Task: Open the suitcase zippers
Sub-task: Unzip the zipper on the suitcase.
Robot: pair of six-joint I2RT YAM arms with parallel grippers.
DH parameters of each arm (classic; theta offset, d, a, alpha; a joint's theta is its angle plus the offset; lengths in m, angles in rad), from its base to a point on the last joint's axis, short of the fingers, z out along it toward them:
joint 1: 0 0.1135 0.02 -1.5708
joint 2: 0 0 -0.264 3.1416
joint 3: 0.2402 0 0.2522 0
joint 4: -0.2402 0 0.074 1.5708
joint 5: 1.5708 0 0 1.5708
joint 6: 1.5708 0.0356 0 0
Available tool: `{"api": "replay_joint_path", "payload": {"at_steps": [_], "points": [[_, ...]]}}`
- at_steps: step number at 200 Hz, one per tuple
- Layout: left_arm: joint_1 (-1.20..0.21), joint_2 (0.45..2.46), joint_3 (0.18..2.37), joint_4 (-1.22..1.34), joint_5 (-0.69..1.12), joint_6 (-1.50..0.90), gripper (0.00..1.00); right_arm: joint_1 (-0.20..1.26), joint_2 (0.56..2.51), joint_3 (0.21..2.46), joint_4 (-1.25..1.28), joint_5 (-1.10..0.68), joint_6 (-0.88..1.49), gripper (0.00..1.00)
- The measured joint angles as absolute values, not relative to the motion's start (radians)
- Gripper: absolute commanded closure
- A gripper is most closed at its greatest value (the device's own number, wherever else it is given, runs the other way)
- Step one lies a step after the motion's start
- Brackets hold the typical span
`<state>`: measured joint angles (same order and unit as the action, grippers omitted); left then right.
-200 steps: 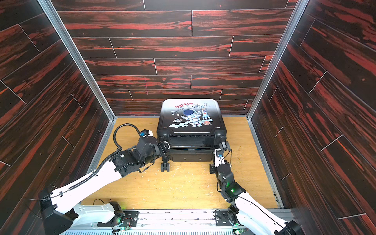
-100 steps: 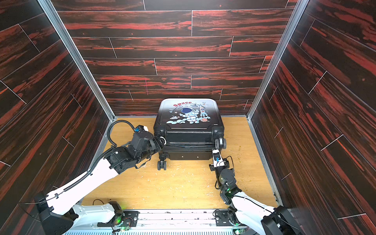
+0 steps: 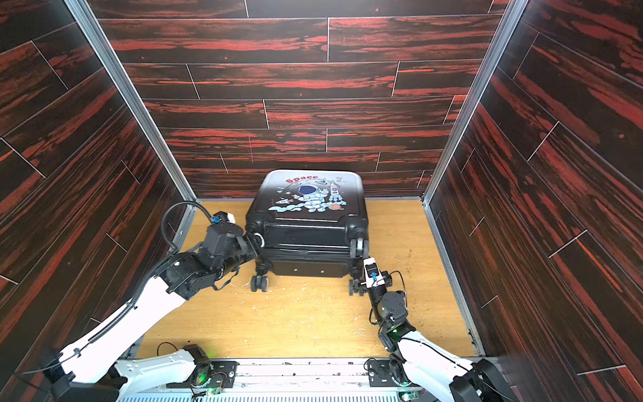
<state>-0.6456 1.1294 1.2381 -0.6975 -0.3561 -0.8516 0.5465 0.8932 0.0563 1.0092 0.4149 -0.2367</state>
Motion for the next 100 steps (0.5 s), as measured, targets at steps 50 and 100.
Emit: {"api": "replay_joint_path", "payload": {"at_steps": [50,100], "points": [[-0.591,1.155,1.275,-0.823,-0.448,-0.686,0.28,0.553,0.830,0.065,0.870,0.205,-0.089,1.00],[-0.495,1.232,1.395,-0.939,-0.736,-0.649,0.01,0.692,0.991,0.085,0.777,0.171,0.006,1.00]]}}
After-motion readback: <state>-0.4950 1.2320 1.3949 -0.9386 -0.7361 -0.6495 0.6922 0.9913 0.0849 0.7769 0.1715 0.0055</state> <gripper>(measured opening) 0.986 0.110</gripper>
